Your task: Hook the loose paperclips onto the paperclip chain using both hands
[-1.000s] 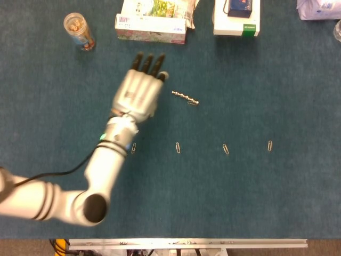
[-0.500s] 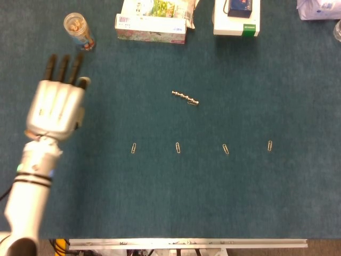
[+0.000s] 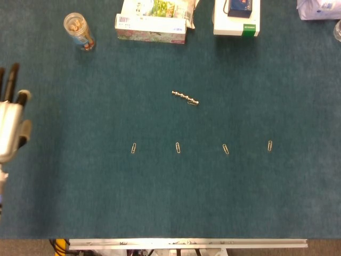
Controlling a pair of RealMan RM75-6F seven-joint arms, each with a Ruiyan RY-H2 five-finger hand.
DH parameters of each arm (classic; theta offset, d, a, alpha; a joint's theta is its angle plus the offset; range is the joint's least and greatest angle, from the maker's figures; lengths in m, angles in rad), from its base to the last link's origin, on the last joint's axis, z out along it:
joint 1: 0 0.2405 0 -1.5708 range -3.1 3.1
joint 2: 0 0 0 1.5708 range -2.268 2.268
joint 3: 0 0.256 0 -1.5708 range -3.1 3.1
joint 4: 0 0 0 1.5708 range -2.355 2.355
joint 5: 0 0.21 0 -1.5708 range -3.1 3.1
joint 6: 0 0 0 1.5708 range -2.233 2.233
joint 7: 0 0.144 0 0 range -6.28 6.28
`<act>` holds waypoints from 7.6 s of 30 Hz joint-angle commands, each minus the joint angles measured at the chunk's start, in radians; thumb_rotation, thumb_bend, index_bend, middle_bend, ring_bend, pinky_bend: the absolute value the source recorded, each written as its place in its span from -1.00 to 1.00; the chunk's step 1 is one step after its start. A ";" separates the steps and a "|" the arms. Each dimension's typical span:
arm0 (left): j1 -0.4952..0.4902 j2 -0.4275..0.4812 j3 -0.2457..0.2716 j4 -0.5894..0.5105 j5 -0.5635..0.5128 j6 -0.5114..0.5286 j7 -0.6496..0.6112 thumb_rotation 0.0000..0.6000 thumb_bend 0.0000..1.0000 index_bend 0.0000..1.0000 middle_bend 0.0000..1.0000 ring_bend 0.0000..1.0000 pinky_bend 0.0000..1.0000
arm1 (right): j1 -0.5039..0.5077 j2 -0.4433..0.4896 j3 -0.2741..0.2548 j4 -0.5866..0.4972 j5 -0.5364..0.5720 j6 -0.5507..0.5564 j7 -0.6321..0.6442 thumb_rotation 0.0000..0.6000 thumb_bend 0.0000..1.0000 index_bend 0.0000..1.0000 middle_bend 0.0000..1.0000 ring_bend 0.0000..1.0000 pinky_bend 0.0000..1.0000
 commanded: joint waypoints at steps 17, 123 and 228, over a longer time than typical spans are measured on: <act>0.209 0.068 -0.010 0.146 0.141 -0.023 -0.289 1.00 -0.28 -0.30 -0.87 -1.00 -0.99 | 0.037 -0.065 0.029 0.036 0.063 -0.047 -0.096 1.00 0.23 -0.14 -0.16 -0.26 -0.12; 0.521 0.220 -0.280 0.202 0.194 0.000 -0.557 1.00 -0.28 0.05 -0.79 -1.00 -0.99 | 1.110 -0.744 -0.024 0.721 -0.024 -0.979 -0.047 1.00 1.00 -0.30 -0.61 -0.80 -0.54; 0.538 0.258 -0.299 0.180 0.181 -0.037 -0.593 1.00 -0.28 0.20 -0.76 -1.00 -0.99 | 1.084 -0.713 -0.040 0.762 0.109 -0.997 -0.306 1.00 1.00 0.06 -0.64 -0.84 -0.58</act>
